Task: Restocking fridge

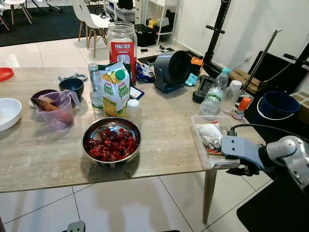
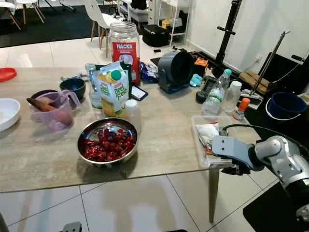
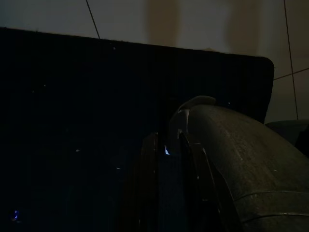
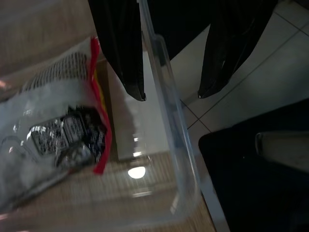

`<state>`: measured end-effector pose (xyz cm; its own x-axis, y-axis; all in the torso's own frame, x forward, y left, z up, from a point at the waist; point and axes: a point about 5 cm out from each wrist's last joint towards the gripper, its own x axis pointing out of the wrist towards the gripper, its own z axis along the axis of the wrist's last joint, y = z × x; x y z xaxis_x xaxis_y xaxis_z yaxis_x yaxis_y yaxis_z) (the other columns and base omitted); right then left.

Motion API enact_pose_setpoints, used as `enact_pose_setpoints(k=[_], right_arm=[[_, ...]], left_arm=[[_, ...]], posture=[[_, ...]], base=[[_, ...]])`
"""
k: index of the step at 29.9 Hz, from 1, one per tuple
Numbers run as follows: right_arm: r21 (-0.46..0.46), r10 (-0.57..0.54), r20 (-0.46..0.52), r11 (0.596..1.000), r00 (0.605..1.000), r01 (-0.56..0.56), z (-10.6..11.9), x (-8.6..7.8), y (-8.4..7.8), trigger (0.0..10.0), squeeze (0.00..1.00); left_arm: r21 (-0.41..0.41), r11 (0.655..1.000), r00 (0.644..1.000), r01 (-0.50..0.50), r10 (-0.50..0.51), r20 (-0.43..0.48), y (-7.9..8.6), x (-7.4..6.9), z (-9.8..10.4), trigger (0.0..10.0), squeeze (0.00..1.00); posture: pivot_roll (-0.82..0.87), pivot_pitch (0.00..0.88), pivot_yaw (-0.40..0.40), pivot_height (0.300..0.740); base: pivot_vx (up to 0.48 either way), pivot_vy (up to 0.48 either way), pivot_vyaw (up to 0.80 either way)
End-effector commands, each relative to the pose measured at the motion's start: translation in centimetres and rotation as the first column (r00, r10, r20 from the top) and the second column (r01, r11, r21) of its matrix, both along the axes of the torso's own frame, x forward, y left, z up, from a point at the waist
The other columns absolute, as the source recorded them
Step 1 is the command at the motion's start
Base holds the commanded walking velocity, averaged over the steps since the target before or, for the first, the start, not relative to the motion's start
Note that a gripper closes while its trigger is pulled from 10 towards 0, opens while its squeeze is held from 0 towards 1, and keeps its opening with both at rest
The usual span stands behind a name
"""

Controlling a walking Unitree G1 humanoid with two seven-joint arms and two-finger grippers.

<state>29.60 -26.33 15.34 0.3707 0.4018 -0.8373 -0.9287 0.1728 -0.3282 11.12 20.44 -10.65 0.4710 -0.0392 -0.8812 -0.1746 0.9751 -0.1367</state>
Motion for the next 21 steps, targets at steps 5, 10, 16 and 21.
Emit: enact_pose_setpoints(k=[5,10,16,21], right_arm=[[-0.076,0.079,-0.006,0.994,0.997,-0.079,1.0,0.1,0.4,10.0,0.00],[-0.120,0.099,-0.005,0.988,0.995,-0.099,1.5,0.2,0.6,10.0,0.00],[-0.139,0.105,-0.024,0.985,0.994,-0.107,1.0,0.1,1.2,10.0,0.00],[-0.167,0.095,-0.044,0.981,0.995,-0.101,0.3,0.2,1.2,10.0,0.00]], left_arm=[[-0.018,1.000,0.999,0.004,-0.005,-0.046,-0.7,-1.1,-0.4,10.0,0.00],[-0.020,1.000,0.999,0.003,-0.004,-0.048,-0.8,-1.2,-0.5,10.0,0.00],[-0.023,1.000,0.999,0.002,-0.003,-0.050,-1.0,-1.3,-0.5,10.0,0.00],[-0.024,1.000,0.999,0.000,-0.001,-0.048,-1.0,-1.2,-0.5,10.0,0.00]], posture=[[-0.02,0.000,-0.056,0.740],[-0.02,0.000,-0.060,0.740],[-0.02,0.000,-0.064,0.740],[-0.02,0.000,-0.064,0.740]], base=[[0.000,0.000,0.00],[0.000,0.000,0.00],[0.000,0.000,0.00],[0.000,0.000,0.00]])
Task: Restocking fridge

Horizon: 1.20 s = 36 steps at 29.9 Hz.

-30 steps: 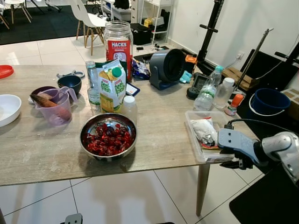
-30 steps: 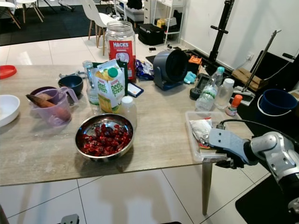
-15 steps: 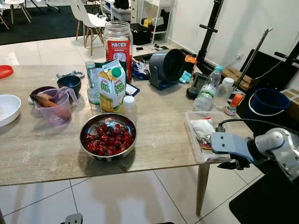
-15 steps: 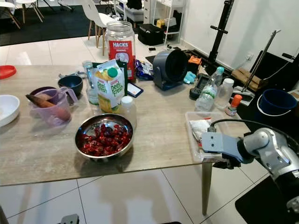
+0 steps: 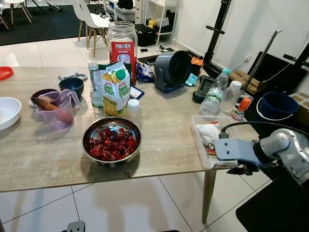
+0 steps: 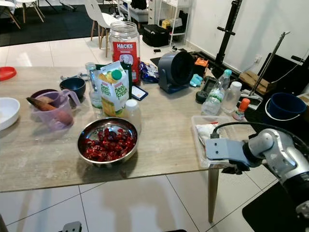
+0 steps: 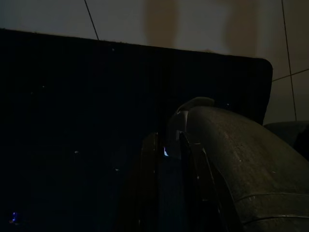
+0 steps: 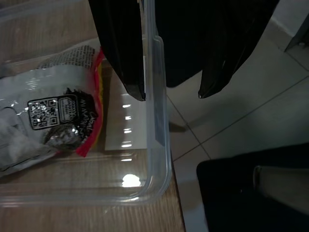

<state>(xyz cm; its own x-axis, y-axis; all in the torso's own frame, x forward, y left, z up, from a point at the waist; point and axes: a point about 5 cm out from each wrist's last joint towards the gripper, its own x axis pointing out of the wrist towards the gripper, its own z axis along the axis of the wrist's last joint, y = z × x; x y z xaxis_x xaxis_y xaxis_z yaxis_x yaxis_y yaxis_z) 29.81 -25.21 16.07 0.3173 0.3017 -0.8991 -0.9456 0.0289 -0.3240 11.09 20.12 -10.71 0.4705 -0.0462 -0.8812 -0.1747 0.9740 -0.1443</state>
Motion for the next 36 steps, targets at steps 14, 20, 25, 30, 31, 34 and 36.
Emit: enact_pose_setpoints(k=[14,20,25,30,31,34,36], right_arm=[[-0.102,-0.043,-0.015,0.994,0.999,0.041,-0.92,0.03,-0.75,10.0,0.00],[-0.113,-0.049,-0.008,0.992,0.999,0.047,-0.92,0.13,-0.86,10.0,0.00],[-0.114,-0.045,-0.002,0.993,0.999,0.045,-0.91,0.25,-0.73,0.0,0.00],[-0.106,-0.045,0.008,0.993,0.999,0.046,-0.90,0.31,-0.67,0.0,0.00],[-0.104,-0.047,0.010,0.993,0.999,0.047,-0.89,0.33,-0.69,0.0,0.00],[-0.100,-0.051,0.010,0.994,0.999,0.052,-0.79,0.31,-0.83,0.0,0.00],[-0.097,-0.054,0.007,0.994,0.999,0.055,-0.77,0.26,-0.91,0.0,0.00]], left_arm=[[-0.020,1.000,0.999,-0.002,0.001,-0.048,-0.81,-1.25,-0.48,10.0,0.00],[-0.019,1.000,0.999,-0.002,0.001,-0.048,-0.82,-1.25,-0.48,10.0,0.00],[-0.017,1.000,0.999,-0.002,0.001,-0.049,-0.76,-1.27,-0.48,10.0,0.00],[-0.017,1.000,0.999,-0.002,0.001,-0.049,-0.77,-1.27,-0.48,10.0,0.00],[-0.017,1.000,0.999,-0.002,0.001,-0.048,-0.77,-1.26,-0.48,10.0,0.00],[-0.018,1.000,0.999,0.000,-0.001,-0.048,-0.78,-1.24,-0.48,10.0,0.00],[-0.018,1.000,0.999,0.000,-0.001,-0.048,-0.79,-1.23,-0.48,10.0,0.00]], posture=[[-0.02,0.000,-0.067,0.740],[-0.02,0.000,-0.068,0.740],[-0.01,0.000,-0.069,0.740],[-0.01,0.000,-0.072,0.740],[-0.01,0.000,-0.072,0.740],[-0.01,0.000,-0.072,0.740],[-0.01,0.000,-0.072,0.740]], base=[[0.000,0.000,0.00],[0.000,0.000,0.00],[0.000,0.000,0.00],[0.000,0.000,0.00],[0.000,0.000,0.00],[0.000,0.000,0.00],[0.000,0.000,0.00]])
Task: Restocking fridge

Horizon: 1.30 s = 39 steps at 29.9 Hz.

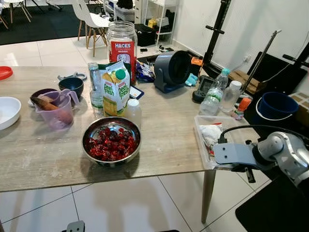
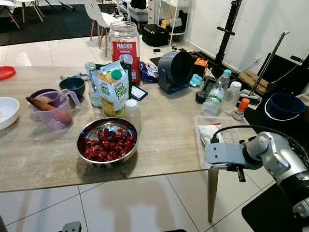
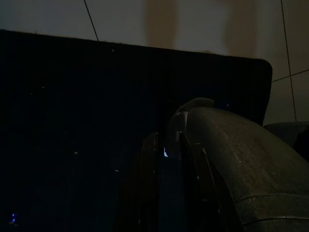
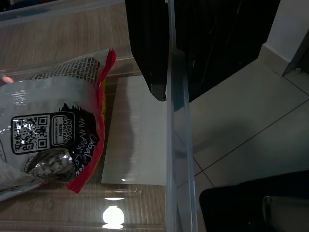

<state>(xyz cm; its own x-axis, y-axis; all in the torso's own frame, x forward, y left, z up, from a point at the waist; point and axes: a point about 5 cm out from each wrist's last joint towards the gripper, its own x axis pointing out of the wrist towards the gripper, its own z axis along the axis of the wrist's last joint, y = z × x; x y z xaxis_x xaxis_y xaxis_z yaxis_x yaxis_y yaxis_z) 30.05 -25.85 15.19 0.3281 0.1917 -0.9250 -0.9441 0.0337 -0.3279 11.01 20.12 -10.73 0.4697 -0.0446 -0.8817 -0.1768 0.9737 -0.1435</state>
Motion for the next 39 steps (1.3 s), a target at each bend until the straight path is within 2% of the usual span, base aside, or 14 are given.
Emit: enact_pose_setpoints(k=[1,7,12,16,18,23,25,28,29,30,34,39], right_arm=[[0.009,-0.013,0.004,1.000,1.000,0.013,0.1,0.0,-0.3,0.0,0.00],[0.008,-0.063,-0.023,0.998,0.998,0.064,0.1,-0.4,-1.3,0.0,0.00],[-0.006,-0.158,-0.026,0.988,0.987,0.157,0.4,-0.8,-3.7,0.0,0.00],[-0.013,-0.192,-0.025,0.981,0.981,0.192,0.5,-1.0,-4.5,0.0,0.00],[-0.020,-0.271,-0.018,0.962,0.962,0.271,0.5,-1.4,-6.3,0.0,0.00],[-0.017,-0.324,-0.003,0.946,0.946,0.324,0.6,-1.6,-7.4,0.0,0.00],[-0.030,-0.403,0.020,0.914,0.915,0.404,0.4,-2.0,-9.2,0.0,0.00],[-0.034,-0.487,0.047,0.872,0.872,0.489,0.1,-2.6,-11.1,0.0,0.00],[-0.034,-0.487,0.047,0.872,0.872,0.489,0.1,-2.6,-11.1,0.0,0.00],[-0.040,-0.525,0.069,0.848,0.848,0.528,-0.1,-2.9,-11.9,0.0,0.00],[-0.047,-0.557,0.087,0.826,0.826,0.562,-0.3,-3.3,-12.7,0.0,0.00],[-0.059,-0.662,0.115,0.740,0.741,0.670,-1.4,-4.7,-14.8,0.0,0.00]], left_arm=[[-0.019,1.000,0.999,0.002,-0.003,-0.047,-0.8,-1.2,-0.5,10.0,0.00],[-0.022,1.000,0.999,0.000,-0.001,-0.045,-0.9,-1.1,-0.5,10.0,0.00],[-0.023,1.000,0.999,-0.001,0.000,-0.047,-1.0,-1.1,-0.5,10.0,0.00],[-0.023,1.000,0.999,-0.002,0.001,-0.047,-1.0,-1.1,-0.5,10.0,0.00],[-0.024,1.000,0.999,-0.002,0.001,-0.048,-1.0,-1.2,-0.5,10.0,0.00],[-0.024,1.000,0.999,-0.001,0.000,-0.048,-1.0,-1.2,-0.5,10.0,0.00],[-0.024,1.000,0.999,-0.001,0.000,-0.048,-1.0,-1.2,-0.5,10.0,0.00],[-0.024,1.000,0.999,-0.002,0.001,-0.047,-1.0,-1.1,-0.5,10.0,0.00],[-0.024,1.000,0.999,-0.002,0.001,-0.047,-1.0,-1.1,-0.5,10.0,0.00],[-0.023,1.000,0.999,-0.002,0.001,-0.048,-1.0,-1.1,-0.5,10.0,0.00],[-0.023,1.000,0.999,-0.002,0.001,-0.048,-1.0,-1.2,-0.5,10.0,0.00],[-0.022,1.000,0.999,-0.001,0.000,-0.049,-0.9,-1.2,-0.5,10.0,0.00]], posture=[[-0.01,0.000,-0.072,0.740],[-0.02,0.000,-0.072,0.740],[-0.02,0.000,-0.071,0.740],[-0.02,0.000,-0.074,0.740],[-0.02,0.000,-0.073,0.740],[-0.02,0.000,-0.072,0.740],[-0.02,0.000,-0.072,0.740],[-0.02,0.000,-0.072,0.740],[-0.02,0.000,-0.072,0.740],[-0.02,0.000,-0.070,0.740],[-0.02,0.000,-0.070,0.740],[-0.02,0.000,-0.069,0.740]], base=[[0.000,0.000,0.00],[0.000,0.000,0.00],[0.000,0.000,0.00],[0.000,0.000,0.00],[0.000,0.000,0.00],[0.000,0.000,0.00],[0.000,0.000,0.00],[0.000,0.000,0.00],[0.000,0.000,0.00],[0.000,0.000,0.00],[0.000,0.000,0.00],[0.000,0.000,0.00]])
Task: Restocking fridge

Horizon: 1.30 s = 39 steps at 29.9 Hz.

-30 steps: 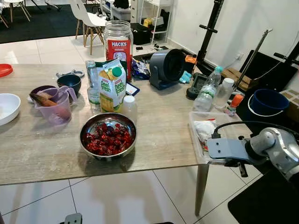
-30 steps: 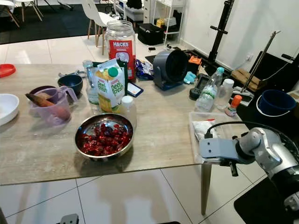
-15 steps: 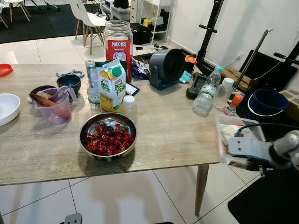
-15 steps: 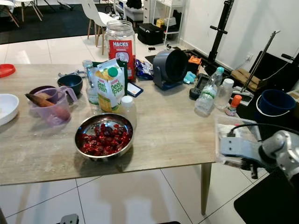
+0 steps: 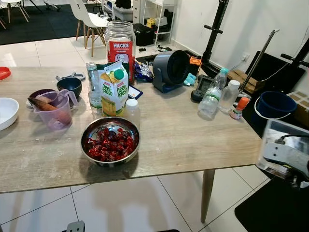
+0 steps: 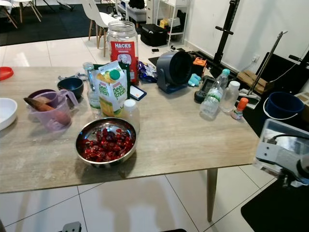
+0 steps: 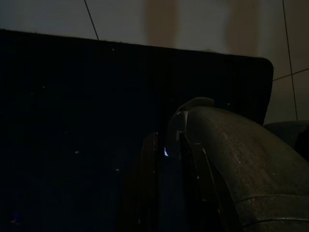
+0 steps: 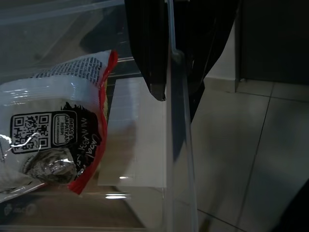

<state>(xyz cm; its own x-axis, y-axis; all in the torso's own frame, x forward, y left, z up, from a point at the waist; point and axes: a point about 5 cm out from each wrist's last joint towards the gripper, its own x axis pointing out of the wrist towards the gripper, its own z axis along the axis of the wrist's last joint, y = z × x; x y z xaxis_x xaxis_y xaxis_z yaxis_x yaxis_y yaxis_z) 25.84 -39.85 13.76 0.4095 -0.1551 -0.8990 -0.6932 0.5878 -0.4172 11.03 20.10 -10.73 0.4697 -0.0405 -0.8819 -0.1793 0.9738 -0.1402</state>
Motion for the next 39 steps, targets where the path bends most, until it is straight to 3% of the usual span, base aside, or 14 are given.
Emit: enact_pose_setpoints(k=[1,2,7,10,13,18,19,20,21,22,28,33,39], right_arm=[[-0.018,-0.064,0.012,0.998,0.998,0.064,-0.2,-0.8,-1.1,0.0,0.00],[-0.021,-0.093,0.014,0.995,0.996,0.093,-0.6,-1.2,-1.5,1.3,0.00],[-0.025,-0.142,0.019,0.989,0.990,0.142,-1.2,-1.9,-2.1,1.1,0.00],[-0.029,-0.223,0.035,0.974,0.974,0.224,-2.6,-3.1,-2.8,2.6,0.00],[-0.027,-0.252,0.037,0.967,0.967,0.253,-3.3,-3.6,-2.9,2.6,0.00],[-0.004,-0.331,0.064,0.943,0.941,0.332,-5.2,-4.6,-2.8,4.5,0.00],[0.015,-0.356,0.072,0.935,0.932,0.356,-5.9,-4.8,-2.6,5.4,0.00],[0.030,-0.379,0.080,0.925,0.922,0.378,-6.5,-5.0,-2.4,7.7,0.00],[0.043,-0.399,0.086,0.917,0.913,0.397,-7.1,-5.3,-2.2,8.4,0.00],[0.049,-0.417,0.092,0.909,0.904,0.414,-7.8,-5.6,-2.0,10.0,0.00],[0.067,-0.479,0.098,0.878,0.872,0.475,-9.9,-7.0,-1.4,10.0,0.00],[0.121,-0.610,0.115,0.792,0.784,0.598,-14.0,-9.2,1.0,10.0,0.00],[0.128,-0.637,0.113,0.770,0.763,0.624,-15.6,-10.0,2.3,10.0,0.00]], left_arm=[[-0.025,1.000,0.999,0.001,-0.003,-0.049,-0.9,-1.2,-0.5,10.0,0.00],[-0.025,1.000,0.999,0.001,-0.003,-0.049,-0.9,-1.2,-0.5,10.0,0.00],[-0.024,1.000,0.999,0.001,-0.002,-0.050,-0.9,-1.2,-0.5,10.0,0.00],[-0.024,1.000,0.999,0.002,-0.003,-0.050,-0.8,-1.2,-0.5,10.0,0.00],[-0.023,1.000,0.999,0.002,-0.003,-0.050,-0.8,-1.3,-0.5,10.0,0.00],[-0.021,1.000,0.999,0.004,-0.005,-0.051,-0.7,-1.2,-0.5,10.0,0.00],[-0.020,1.000,0.999,0.005,-0.006,-0.050,-0.7,-1.2,-0.5,10.0,0.00],[-0.019,1.000,0.999,0.005,-0.006,-0.049,-0.7,-1.2,-0.5,10.0,0.00],[-0.019,1.000,0.999,0.005,-0.006,-0.049,-0.7,-1.2,-0.4,10.0,0.00],[-0.019,1.000,0.999,0.005,-0.006,-0.049,-0.6,-1.2,-0.4,10.0,0.00],[-0.017,1.000,0.999,0.006,-0.007,-0.048,-0.6,-1.1,-0.4,10.0,0.00],[-0.015,1.000,0.999,0.010,-0.010,-0.048,-0.5,-1.1,-0.4,10.0,0.00],[-0.013,1.000,0.999,0.011,-0.012,-0.047,-0.4,-1.0,-0.4,10.0,0.00]], posture=[[-0.02,0.000,-0.069,0.740],[-0.02,0.000,-0.067,0.740],[-0.02,0.000,-0.068,0.740],[-0.02,0.000,-0.068,0.740],[-0.02,0.000,-0.068,0.740],[-0.02,0.000,-0.064,0.740],[-0.02,0.000,-0.064,0.740],[-0.02,0.000,-0.064,0.740],[-0.02,0.000,-0.064,0.740],[-0.02,0.000,-0.064,0.740],[-0.02,0.000,-0.064,0.740],[-0.01,0.000,-0.056,0.740],[-0.01,0.000,-0.050,0.740]], base=[[0.000,0.000,0.00],[0.000,0.000,0.00],[0.000,0.000,0.00],[0.000,0.000,0.00],[0.000,0.000,0.00],[0.000,0.000,0.00],[0.000,0.000,0.00],[0.000,0.000,0.00],[0.000,0.000,0.00],[0.000,0.000,0.00],[0.000,0.000,0.00],[0.000,0.000,0.00],[0.000,0.000,0.00]])
